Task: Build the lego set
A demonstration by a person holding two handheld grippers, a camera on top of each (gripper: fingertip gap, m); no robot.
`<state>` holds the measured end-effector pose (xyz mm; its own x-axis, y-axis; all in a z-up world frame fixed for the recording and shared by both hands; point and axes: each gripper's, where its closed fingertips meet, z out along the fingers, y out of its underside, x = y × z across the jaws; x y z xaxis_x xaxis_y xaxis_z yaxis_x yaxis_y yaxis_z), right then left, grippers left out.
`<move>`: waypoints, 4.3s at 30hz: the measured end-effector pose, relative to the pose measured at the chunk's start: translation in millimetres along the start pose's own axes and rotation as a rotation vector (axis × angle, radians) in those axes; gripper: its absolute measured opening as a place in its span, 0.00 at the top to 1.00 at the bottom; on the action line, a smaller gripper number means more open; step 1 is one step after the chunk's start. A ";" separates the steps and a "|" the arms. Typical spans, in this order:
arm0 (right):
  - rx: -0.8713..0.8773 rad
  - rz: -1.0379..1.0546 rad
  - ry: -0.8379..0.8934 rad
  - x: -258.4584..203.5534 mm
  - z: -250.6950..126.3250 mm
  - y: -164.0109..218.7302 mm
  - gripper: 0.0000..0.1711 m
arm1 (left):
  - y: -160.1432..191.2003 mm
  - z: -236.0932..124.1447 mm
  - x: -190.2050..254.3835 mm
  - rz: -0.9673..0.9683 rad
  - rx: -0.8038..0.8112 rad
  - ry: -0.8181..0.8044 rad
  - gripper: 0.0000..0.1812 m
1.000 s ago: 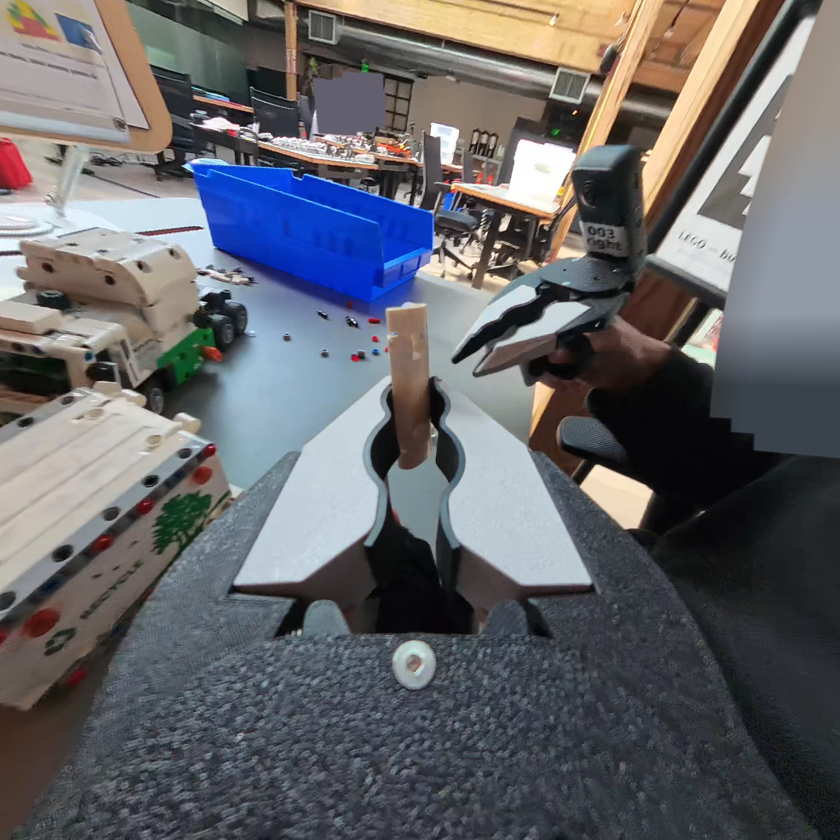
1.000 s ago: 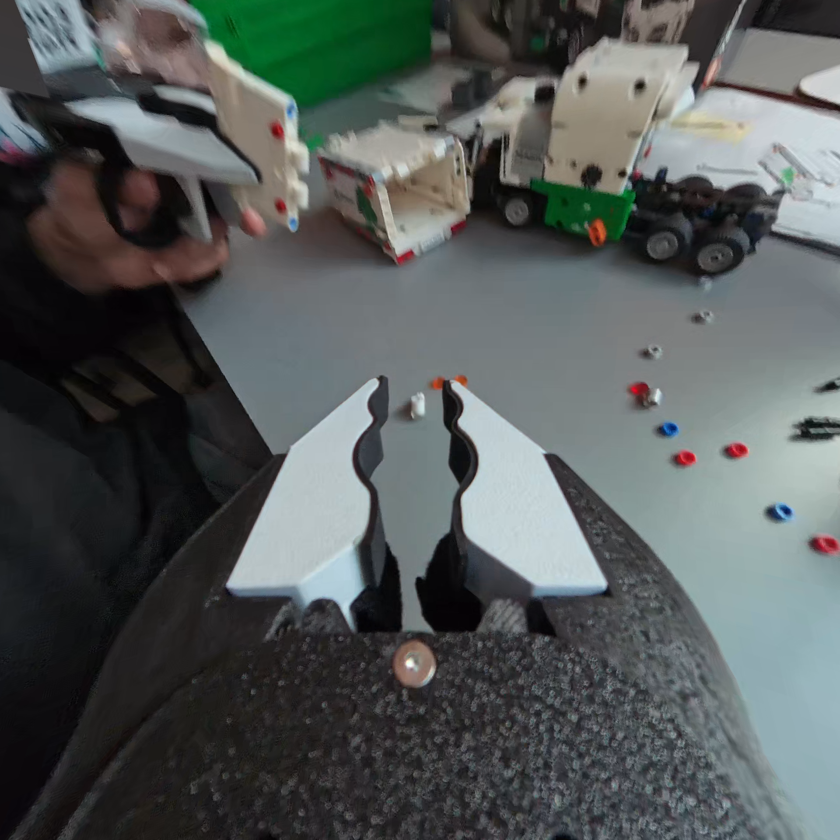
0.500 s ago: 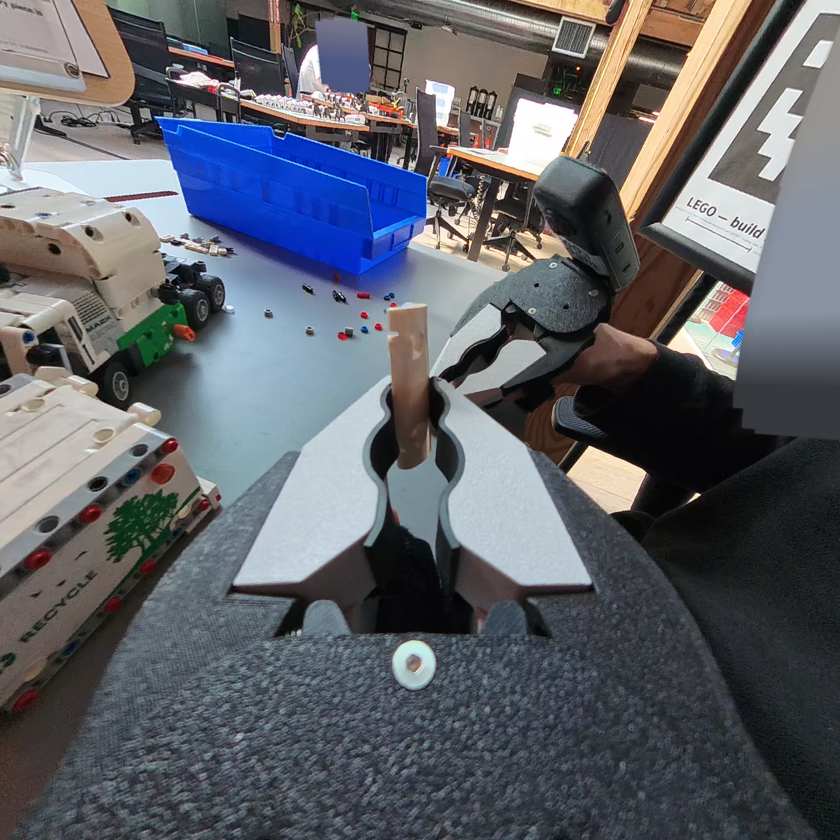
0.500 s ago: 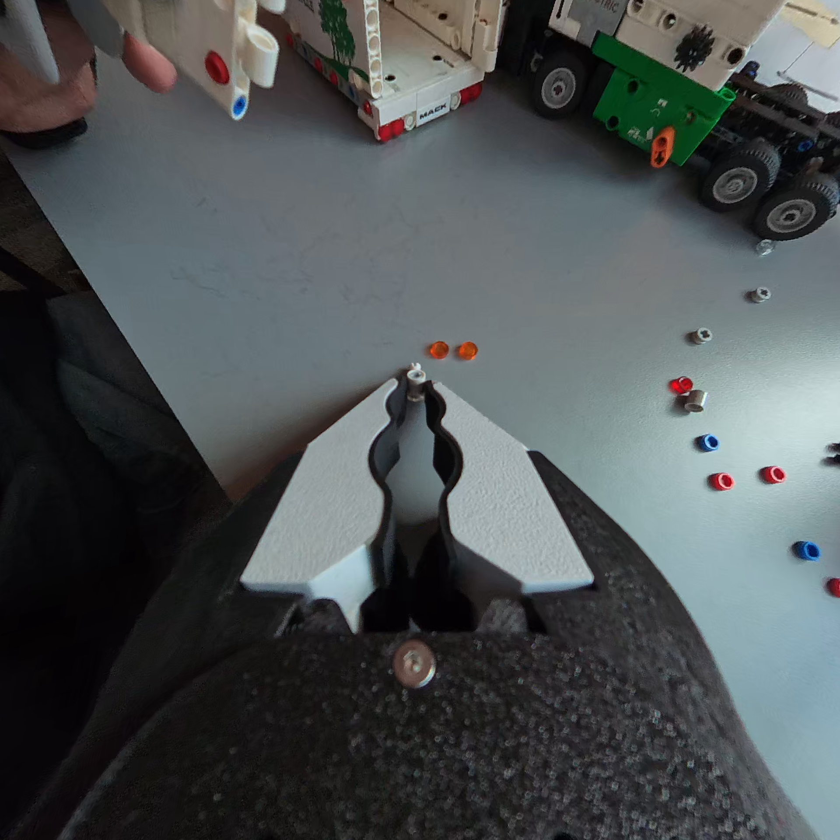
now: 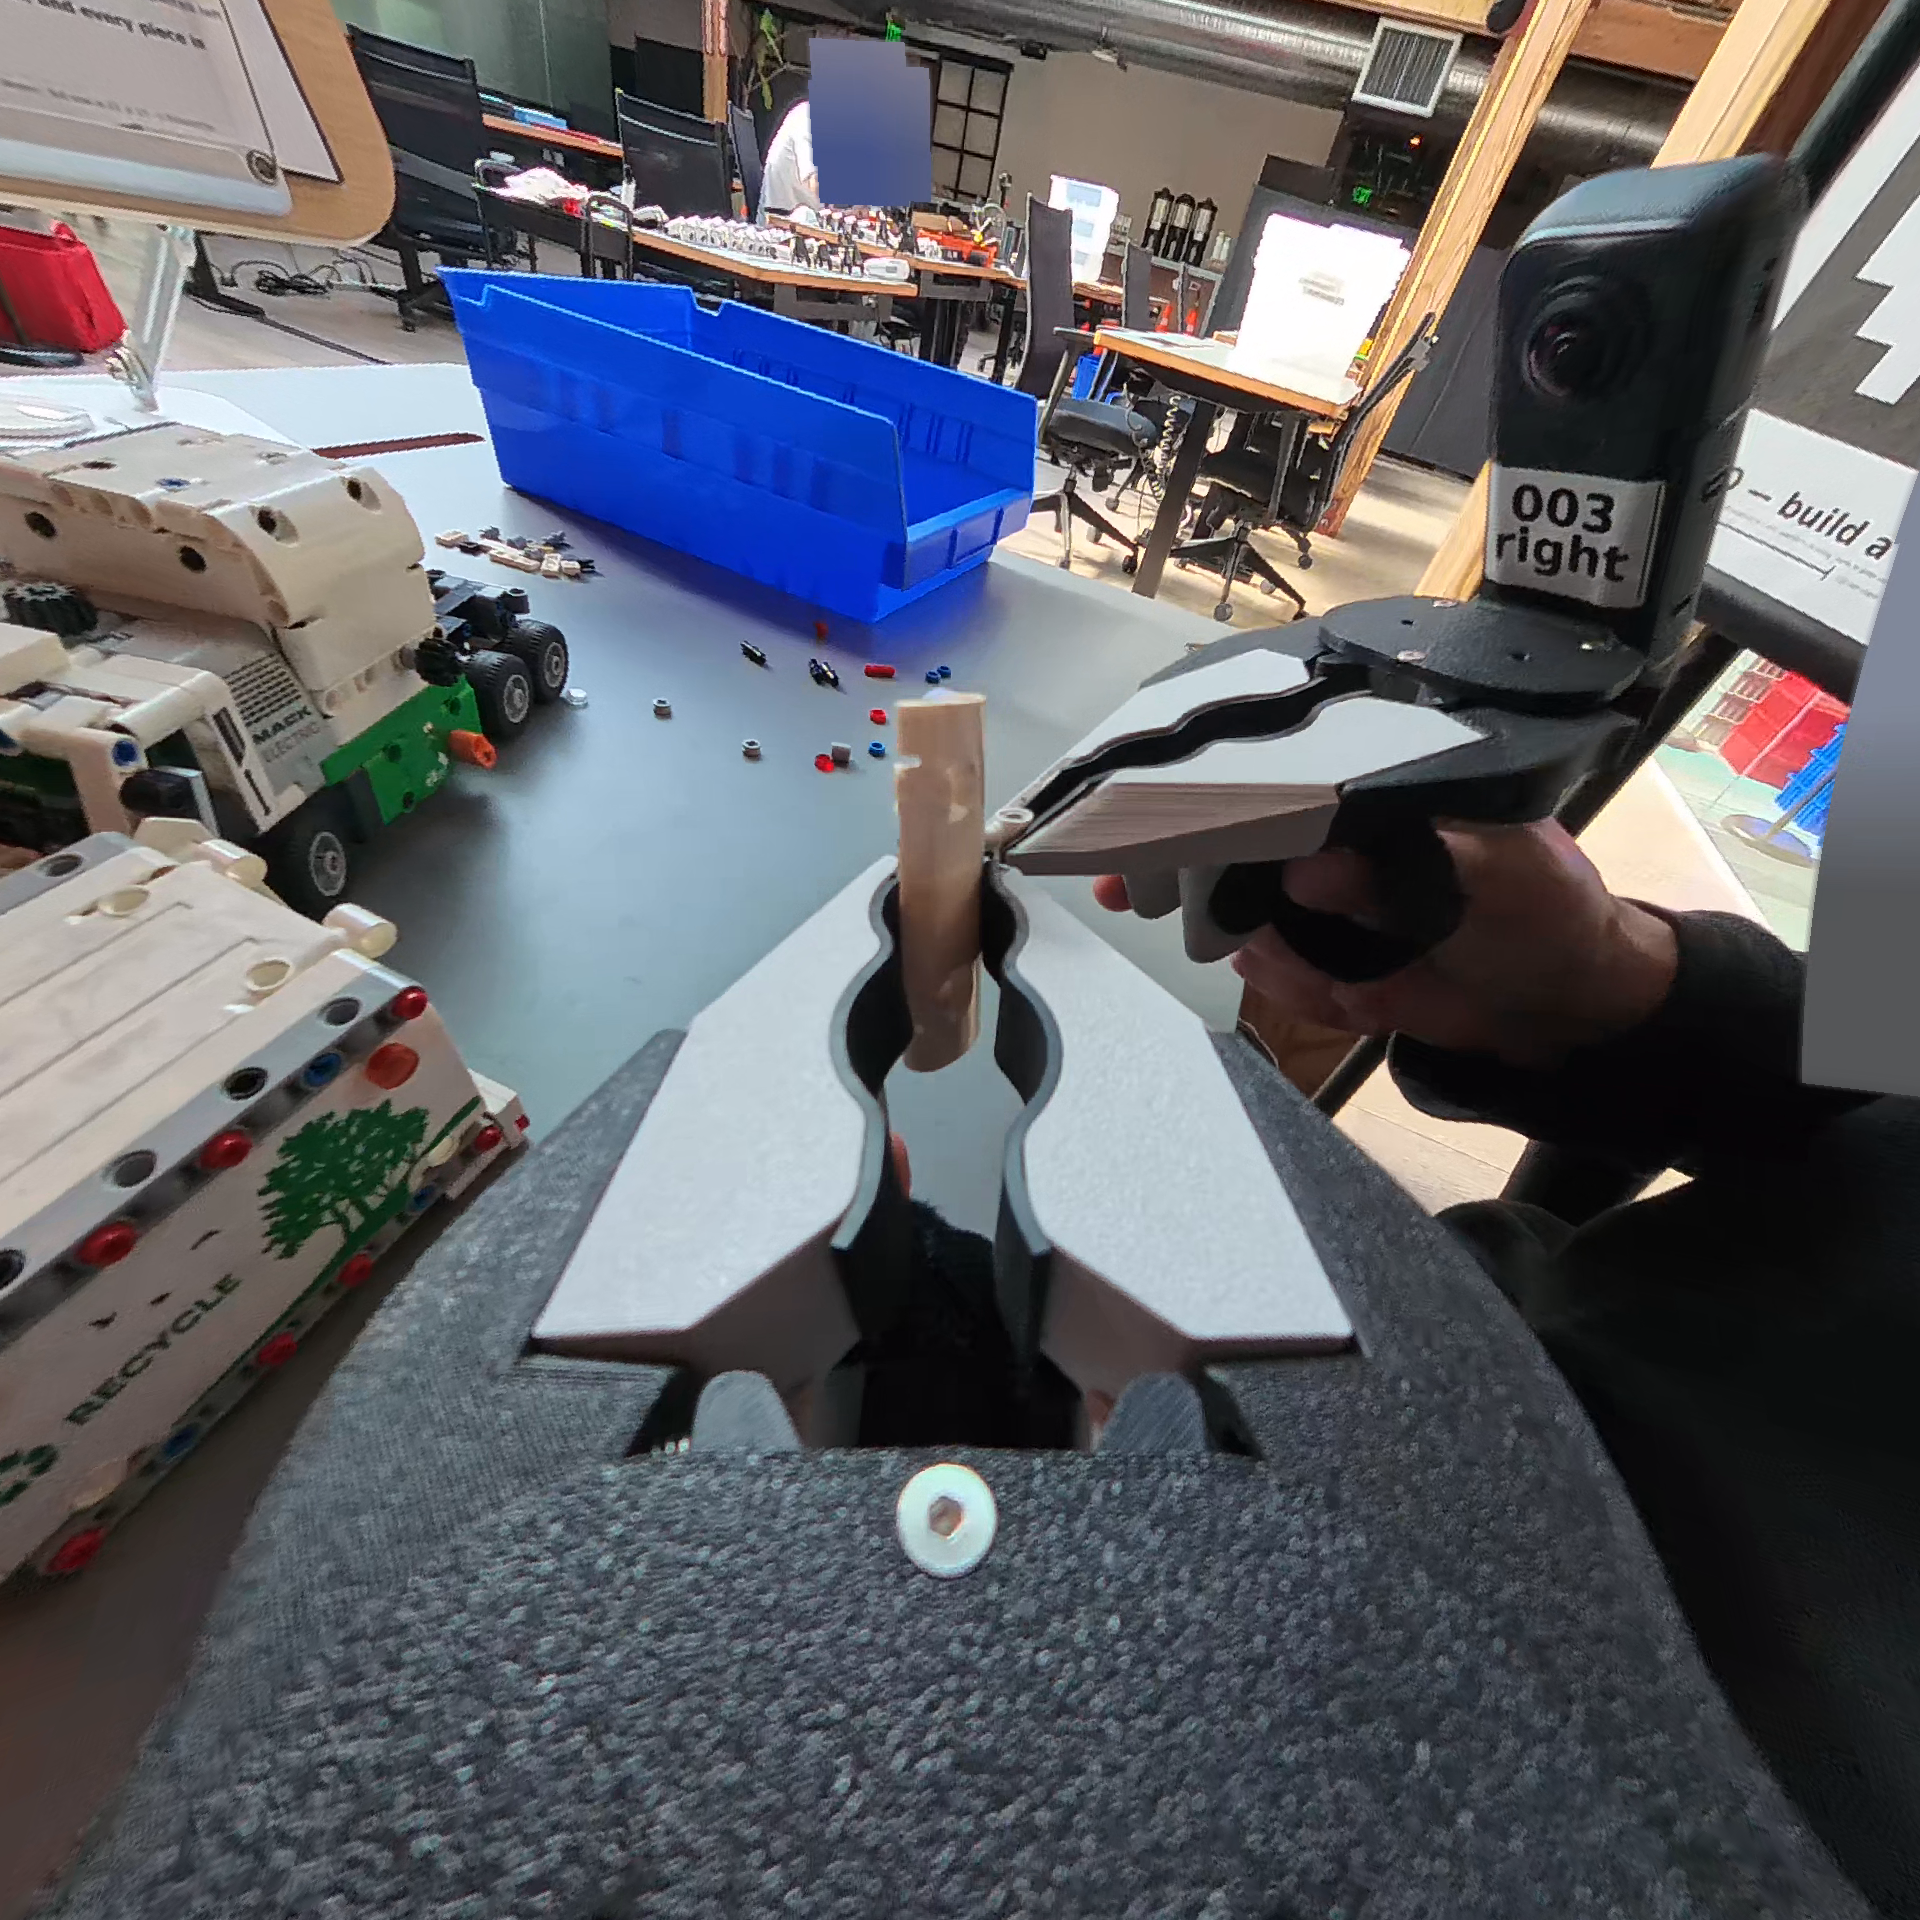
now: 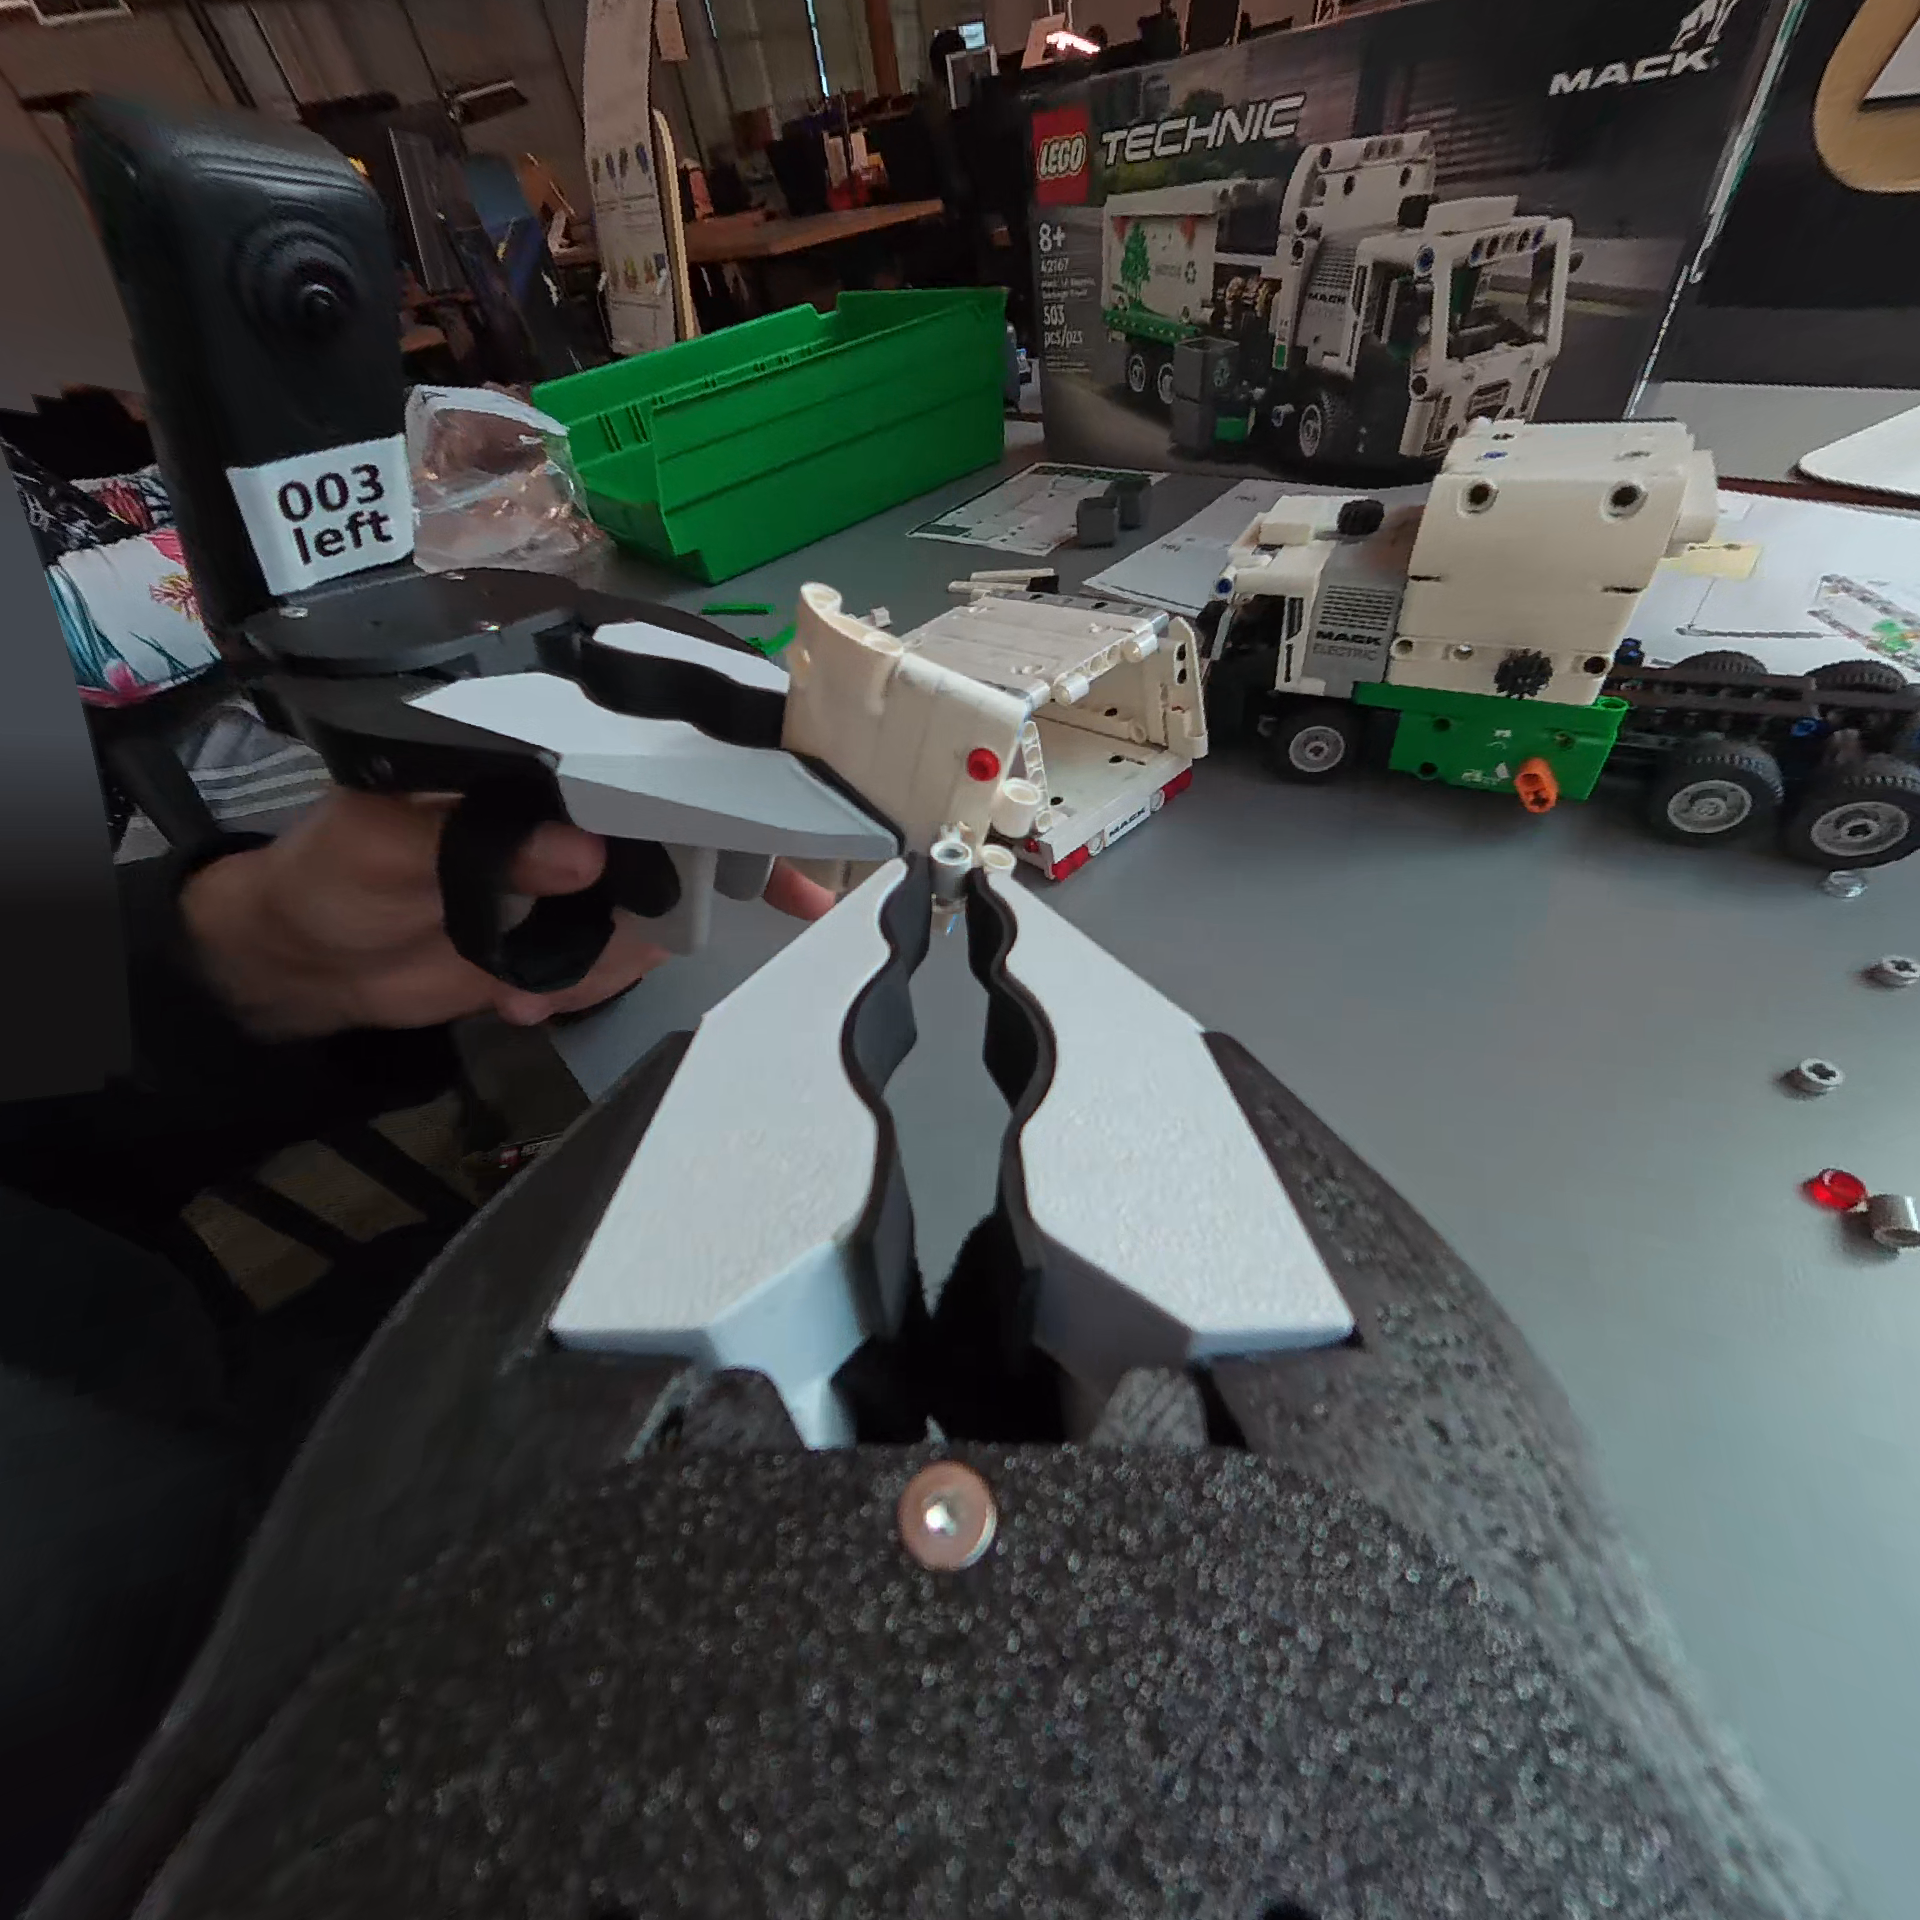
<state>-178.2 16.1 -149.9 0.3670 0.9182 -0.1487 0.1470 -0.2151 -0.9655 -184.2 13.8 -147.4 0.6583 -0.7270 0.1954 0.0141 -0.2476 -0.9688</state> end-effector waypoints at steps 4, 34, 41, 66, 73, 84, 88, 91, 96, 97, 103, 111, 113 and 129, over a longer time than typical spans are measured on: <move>0.004 -0.038 0.065 3.4 1.1 -0.8 0.97 | -0.6 0.2 -0.7 0.017 0.005 -0.023 0.96; -0.074 -0.063 0.150 18.9 6.7 30.1 0.97 | 23.3 15.4 -5.8 0.535 -0.167 -0.289 0.95; -0.092 0.002 0.093 19.1 5.6 35.7 0.97 | 28.6 17.5 -4.6 0.667 -0.205 -0.277 0.95; 0.003 0.006 0.005 13.7 -1.5 18.9 0.97 | 18.2 12.5 -1.3 0.155 -0.146 0.029 0.95; -0.110 -0.111 -0.005 20.8 -13.0 26.4 0.97 | 0.1 1.9 0.7 -0.092 -0.028 0.142 0.96; -0.507 -0.242 -0.063 35.3 -10.9 86.9 0.96 | -7.7 -6.6 16.4 -0.338 0.049 0.327 0.96; -0.383 -0.179 -0.123 22.7 -10.7 68.5 0.85 | -15.1 -11.9 17.4 -0.404 0.114 0.369 0.96; -0.106 0.002 -0.332 -22.2 -17.2 20.8 0.84 | -20.6 -17.5 30.0 -0.410 0.156 0.415 0.96; 0.119 0.261 -0.554 -60.0 -28.4 -15.2 0.95 | -28.6 -24.6 58.4 -0.455 0.195 0.524 0.96; 0.137 0.266 -0.557 -60.3 -29.9 -16.4 0.95 | -27.7 -24.7 60.5 -0.449 0.186 0.521 0.96; -0.131 0.203 -0.632 -69.3 -40.3 16.2 0.96 | -15.4 -26.2 59.8 -0.160 0.082 0.398 0.89; -0.433 -0.040 -0.609 -74.1 -66.5 51.1 0.96 | 35.7 -23.3 92.1 0.115 -0.227 0.482 0.91; -0.472 -0.045 -0.618 -76.1 -68.5 58.3 0.96 | 42.1 -22.1 99.8 0.109 -0.255 0.521 0.96; -0.374 -0.106 -0.573 -66.4 -59.2 54.6 0.95 | 40.8 -14.7 91.5 0.029 -0.272 0.492 0.97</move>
<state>-140.2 -76.3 -180.0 -0.1946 0.9494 -0.2466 0.5002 -0.1203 -0.8575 -134.4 -72.2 -166.8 0.2264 -0.9328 0.2805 -0.2362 -0.3319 -0.9133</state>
